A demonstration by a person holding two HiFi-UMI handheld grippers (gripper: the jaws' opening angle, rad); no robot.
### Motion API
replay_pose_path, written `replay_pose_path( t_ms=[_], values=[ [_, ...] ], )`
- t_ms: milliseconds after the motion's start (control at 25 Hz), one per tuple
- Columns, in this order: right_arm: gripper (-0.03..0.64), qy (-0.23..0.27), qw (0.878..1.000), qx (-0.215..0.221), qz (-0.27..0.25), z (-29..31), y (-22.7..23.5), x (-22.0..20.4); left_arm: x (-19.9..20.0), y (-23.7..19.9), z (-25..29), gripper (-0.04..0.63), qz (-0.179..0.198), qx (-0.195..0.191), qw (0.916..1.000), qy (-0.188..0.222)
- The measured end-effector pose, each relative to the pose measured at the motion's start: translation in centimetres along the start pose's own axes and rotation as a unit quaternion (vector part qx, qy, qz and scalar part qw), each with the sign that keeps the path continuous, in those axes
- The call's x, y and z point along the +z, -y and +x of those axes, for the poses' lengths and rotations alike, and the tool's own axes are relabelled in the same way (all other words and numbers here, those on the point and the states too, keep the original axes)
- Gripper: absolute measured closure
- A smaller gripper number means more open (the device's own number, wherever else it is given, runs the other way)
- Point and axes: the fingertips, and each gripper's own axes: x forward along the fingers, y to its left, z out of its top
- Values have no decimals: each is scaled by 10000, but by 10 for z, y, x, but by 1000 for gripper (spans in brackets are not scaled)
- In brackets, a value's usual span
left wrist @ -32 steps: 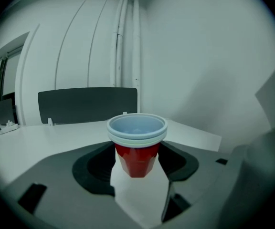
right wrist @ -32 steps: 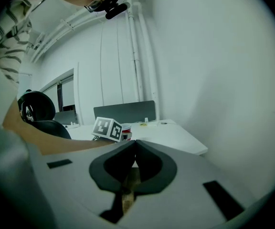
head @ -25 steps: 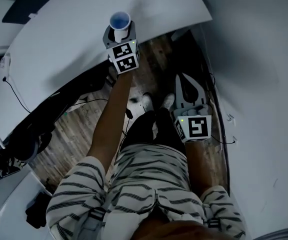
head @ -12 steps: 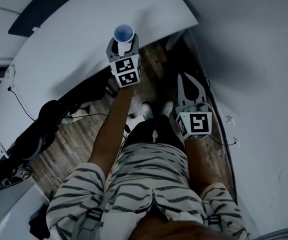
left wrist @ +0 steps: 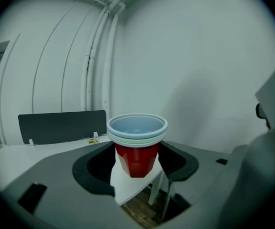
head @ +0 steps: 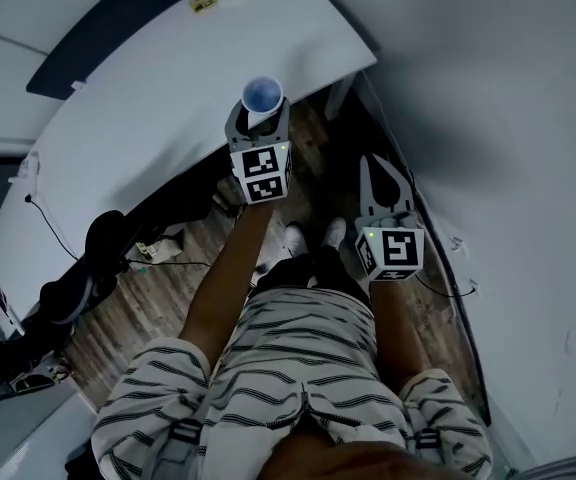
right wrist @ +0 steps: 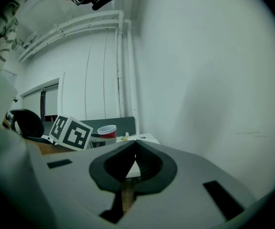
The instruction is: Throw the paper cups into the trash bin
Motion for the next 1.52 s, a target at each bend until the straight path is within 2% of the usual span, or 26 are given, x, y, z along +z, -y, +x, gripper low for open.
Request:
replay_pose_path(
  t_ms=[360, 760, 1160, 1520],
  values=[
    [607, 85, 9991, -417, 34, -23, 23, 9, 19, 53, -16, 296, -26, -518, 9986, 107],
    [607, 223, 9960, -860, 59, -50, 52, 19, 49, 110, -31, 296, 81, -1093, 9934, 349],
    [607, 311, 9906, -1327, 126, -82, 77, 13, 51, 164, -53, 296, 223, -1666, 9850, 389],
    [607, 256, 9833, -1791, 215, -106, 98, 3, 45, 210, -67, 296, 393, -2248, 9728, 383]
  ],
)
